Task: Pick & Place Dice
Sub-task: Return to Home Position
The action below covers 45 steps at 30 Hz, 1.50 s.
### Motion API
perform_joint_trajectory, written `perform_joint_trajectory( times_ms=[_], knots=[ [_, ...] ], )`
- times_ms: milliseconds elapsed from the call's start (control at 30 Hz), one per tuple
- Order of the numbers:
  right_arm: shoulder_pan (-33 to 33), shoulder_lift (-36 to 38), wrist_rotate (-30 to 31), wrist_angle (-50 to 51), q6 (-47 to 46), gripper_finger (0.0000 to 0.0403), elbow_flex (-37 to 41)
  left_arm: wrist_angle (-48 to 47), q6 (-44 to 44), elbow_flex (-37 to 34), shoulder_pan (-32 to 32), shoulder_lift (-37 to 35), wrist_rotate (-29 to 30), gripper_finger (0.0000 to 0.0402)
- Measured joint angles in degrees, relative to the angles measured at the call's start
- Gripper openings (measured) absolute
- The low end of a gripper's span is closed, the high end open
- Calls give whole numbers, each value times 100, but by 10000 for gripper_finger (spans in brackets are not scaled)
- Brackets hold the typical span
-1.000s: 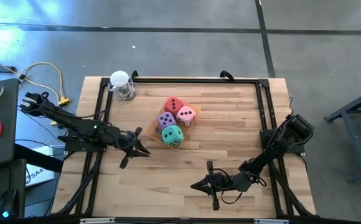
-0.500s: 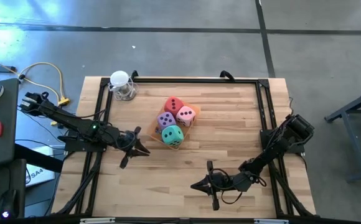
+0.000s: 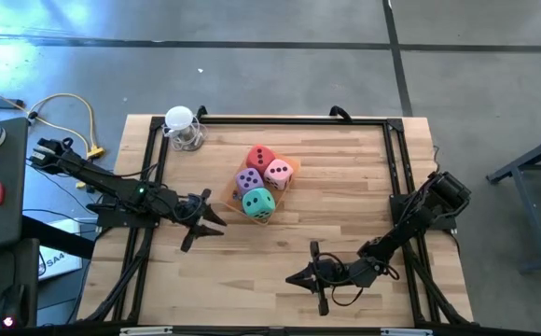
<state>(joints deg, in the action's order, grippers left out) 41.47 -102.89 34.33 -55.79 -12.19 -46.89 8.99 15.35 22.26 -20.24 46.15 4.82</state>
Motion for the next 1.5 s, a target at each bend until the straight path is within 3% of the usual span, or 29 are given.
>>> perform_joint_trajectory(
  times_ms=[200,300,433,600,767,1000,1200,1500],
  knots=[
    [0,-2,0,-1,0,2,0,5,-48,0,1,0,0,131],
    [-1,-2,0,-1,0,2,0,5,-483,0,1,0,0,122],
    [-2,-2,0,-2,0,2,0,-2,-561,0,1,-23,80,86],
    [-1,-2,0,-2,0,2,0,-34,-2,0,3,-224,432,13],
    [0,-2,0,-1,0,2,0,-211,52,0,1,-610,458,1],
    [0,-2,1,-1,0,2,0,-1641,299,-4,3,-1582,812,0],
    [-1,-2,2,-1,-1,2,0,-2279,242,-120,3,-2663,953,0],
    [-1,-2,2,-1,-1,2,0,-2212,140,-1441,1,-4610,994,0]
  ],
)
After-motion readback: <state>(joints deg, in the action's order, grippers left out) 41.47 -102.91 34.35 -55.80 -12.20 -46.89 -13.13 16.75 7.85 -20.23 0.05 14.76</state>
